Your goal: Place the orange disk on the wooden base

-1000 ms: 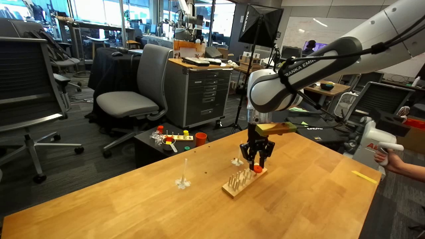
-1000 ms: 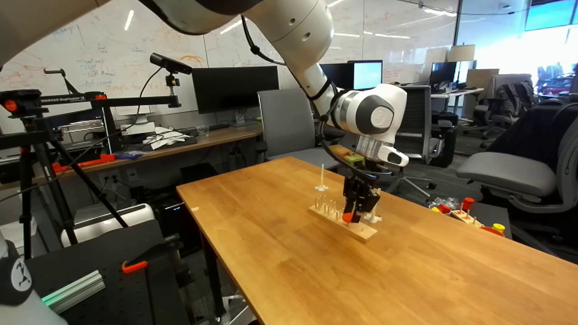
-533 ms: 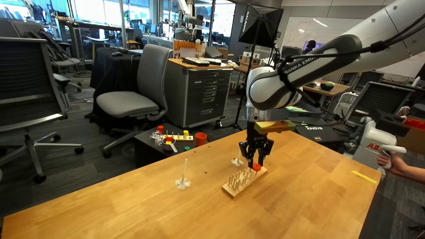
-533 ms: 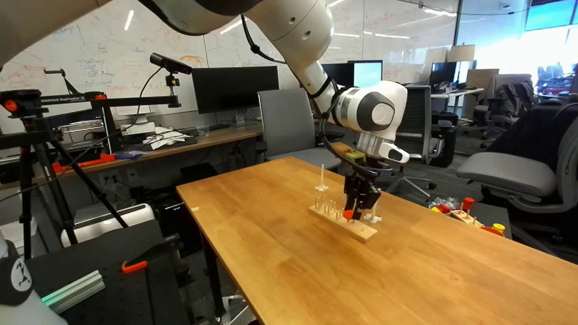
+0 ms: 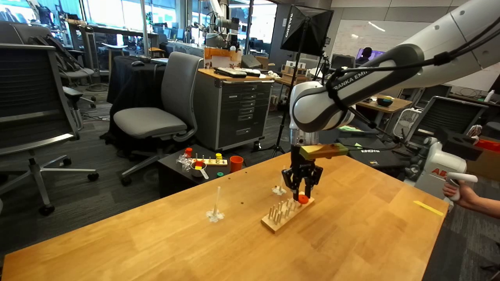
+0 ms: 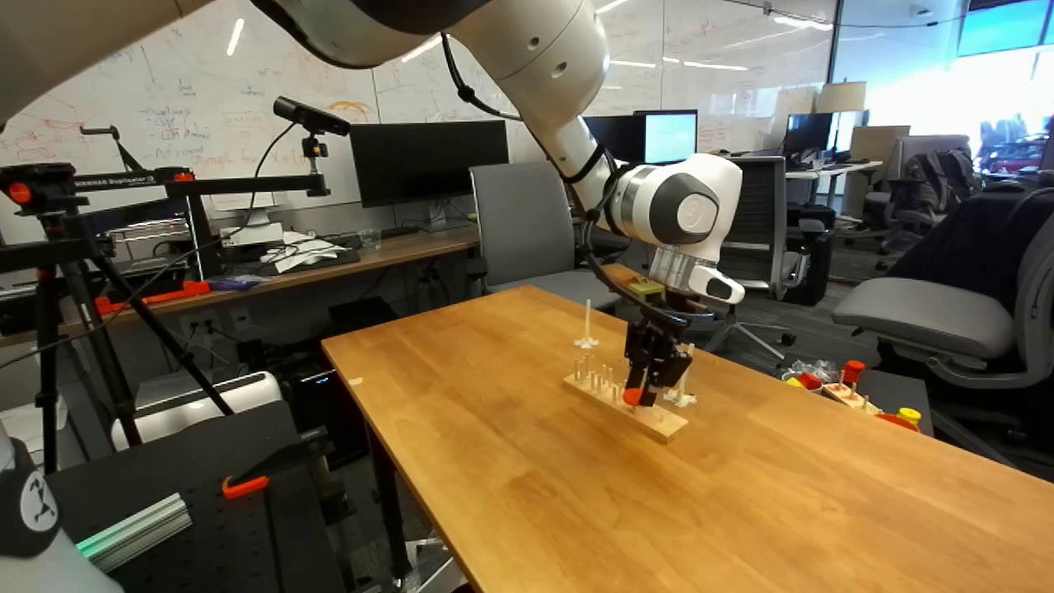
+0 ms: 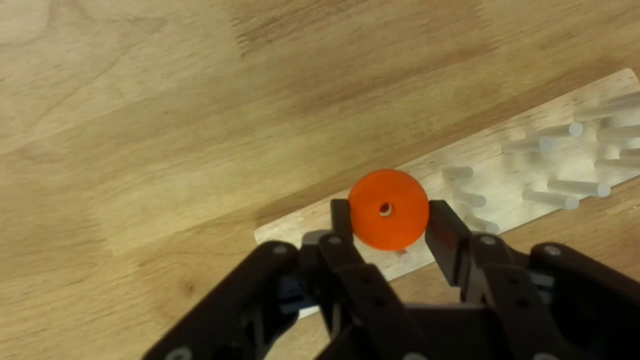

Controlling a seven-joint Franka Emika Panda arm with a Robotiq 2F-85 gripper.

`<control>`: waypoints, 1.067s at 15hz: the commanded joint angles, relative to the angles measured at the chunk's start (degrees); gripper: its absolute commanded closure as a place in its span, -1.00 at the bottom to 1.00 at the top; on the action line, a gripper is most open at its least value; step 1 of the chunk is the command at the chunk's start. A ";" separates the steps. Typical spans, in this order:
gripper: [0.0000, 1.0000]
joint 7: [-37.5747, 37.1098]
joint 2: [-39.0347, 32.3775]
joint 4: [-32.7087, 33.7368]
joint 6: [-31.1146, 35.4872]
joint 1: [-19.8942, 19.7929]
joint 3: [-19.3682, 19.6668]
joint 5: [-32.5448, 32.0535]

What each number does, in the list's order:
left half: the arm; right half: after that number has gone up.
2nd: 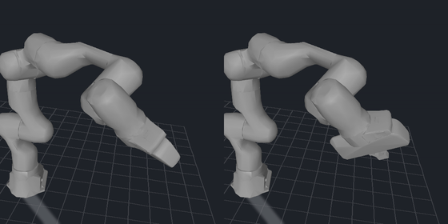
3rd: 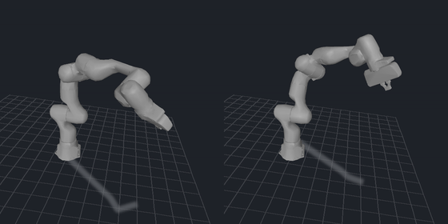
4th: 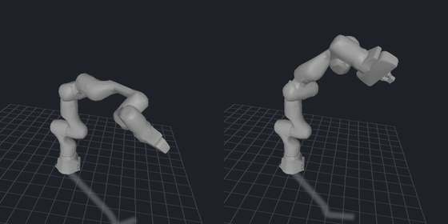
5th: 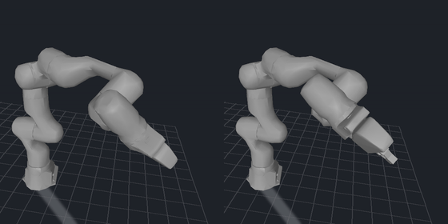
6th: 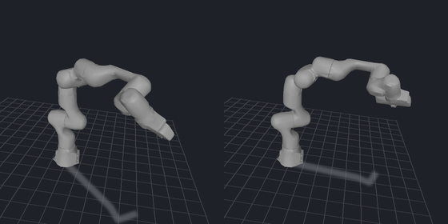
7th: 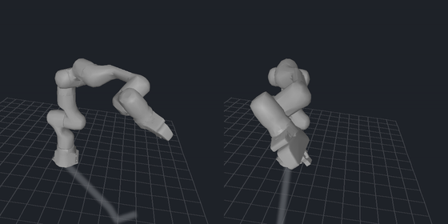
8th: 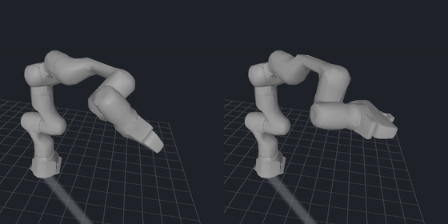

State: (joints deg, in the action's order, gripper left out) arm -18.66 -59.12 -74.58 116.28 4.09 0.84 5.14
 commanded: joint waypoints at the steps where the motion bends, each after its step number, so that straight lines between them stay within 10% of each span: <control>1: 0.65 0.36 -1.51 2.75 -1.93 -0.20 -0.26 0.74; 10: 0.65 0.59 -3.57 4.07 -2.46 -0.53 -0.29 0.81; 11: -0.35 0.58 -3.63 4.08 -2.67 -0.59 -0.43 0.98; 16: -0.96 0.59 1.52 0.41 -1.74 1.13 -0.16 -0.24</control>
State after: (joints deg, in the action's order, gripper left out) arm -18.55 -61.16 -73.13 116.02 4.21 0.82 5.14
